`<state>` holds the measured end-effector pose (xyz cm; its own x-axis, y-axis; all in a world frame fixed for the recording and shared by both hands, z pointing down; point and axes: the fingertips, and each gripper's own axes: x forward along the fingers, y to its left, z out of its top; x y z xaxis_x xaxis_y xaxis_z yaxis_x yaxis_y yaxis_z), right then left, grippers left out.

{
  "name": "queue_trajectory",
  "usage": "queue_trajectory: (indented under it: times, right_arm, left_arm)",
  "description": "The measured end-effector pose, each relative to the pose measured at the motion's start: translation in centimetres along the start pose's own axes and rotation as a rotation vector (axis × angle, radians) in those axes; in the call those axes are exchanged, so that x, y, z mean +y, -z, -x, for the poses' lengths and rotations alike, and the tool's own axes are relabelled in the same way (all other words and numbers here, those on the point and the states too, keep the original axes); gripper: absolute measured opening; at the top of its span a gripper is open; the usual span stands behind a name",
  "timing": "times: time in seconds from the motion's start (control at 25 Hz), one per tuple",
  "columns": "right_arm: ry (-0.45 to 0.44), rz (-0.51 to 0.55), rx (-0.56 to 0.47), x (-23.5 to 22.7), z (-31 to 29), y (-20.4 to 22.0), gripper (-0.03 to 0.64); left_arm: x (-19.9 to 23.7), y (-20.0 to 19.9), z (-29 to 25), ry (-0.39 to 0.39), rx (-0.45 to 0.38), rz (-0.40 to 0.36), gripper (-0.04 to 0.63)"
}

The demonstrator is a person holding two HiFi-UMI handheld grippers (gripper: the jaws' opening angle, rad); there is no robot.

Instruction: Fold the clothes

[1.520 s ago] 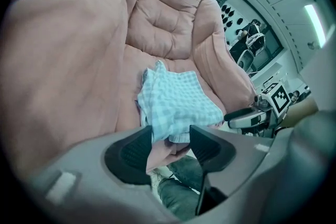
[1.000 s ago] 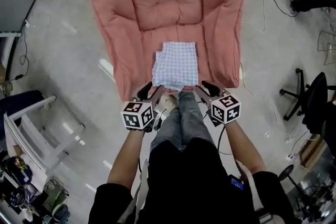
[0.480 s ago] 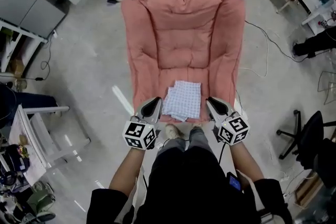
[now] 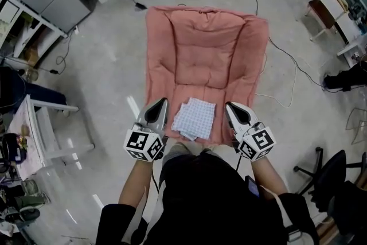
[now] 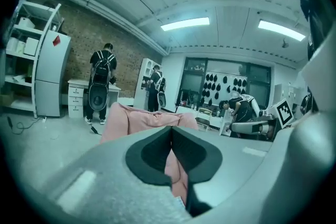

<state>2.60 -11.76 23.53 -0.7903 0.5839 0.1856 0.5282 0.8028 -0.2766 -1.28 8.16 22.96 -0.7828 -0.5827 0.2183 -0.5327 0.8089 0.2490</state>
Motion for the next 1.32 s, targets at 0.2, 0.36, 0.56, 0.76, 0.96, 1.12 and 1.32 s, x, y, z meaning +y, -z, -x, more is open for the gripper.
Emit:
queue_trajectory:
  times: [0.2,0.36,0.56,0.76,0.96,1.12,1.32]
  right_arm:
    - [0.007,-0.013,-0.066,-0.4,0.8,-1.4,0.005]
    - [0.067,-0.058,-0.101,-1.5,1.6,-2.2,0.005]
    - [0.112,-0.068,-0.112,-1.2,1.6,-2.4,0.004]
    - [0.134,-0.058,-0.134,-0.7,0.7,-3.0,0.003]
    - [0.143,-0.055,-0.139,-0.8,0.1,-3.2,0.004]
    - [0.162,-0.050,-0.147,-1.2,-0.8,-4.0,0.004]
    - [0.176,-0.044,-0.158,-1.2,-1.2,-4.7,0.005]
  left_arm:
    - [-0.4,-0.6,0.8,-0.035,-0.033,-0.050,0.008]
    - [-0.1,-1.4,1.4,-0.019,-0.050,-0.056,0.007]
    - [1.0,-1.9,2.7,0.003,-0.056,-0.060,0.007]
    - [2.3,-2.0,2.4,0.026,-0.053,-0.042,0.006]
    - [2.8,-2.1,1.1,0.047,-0.048,-0.048,0.007]
    - [3.6,-2.5,0.0,0.067,-0.043,-0.042,0.006]
    - [4.2,-2.8,-0.4,0.081,-0.041,-0.040,0.007]
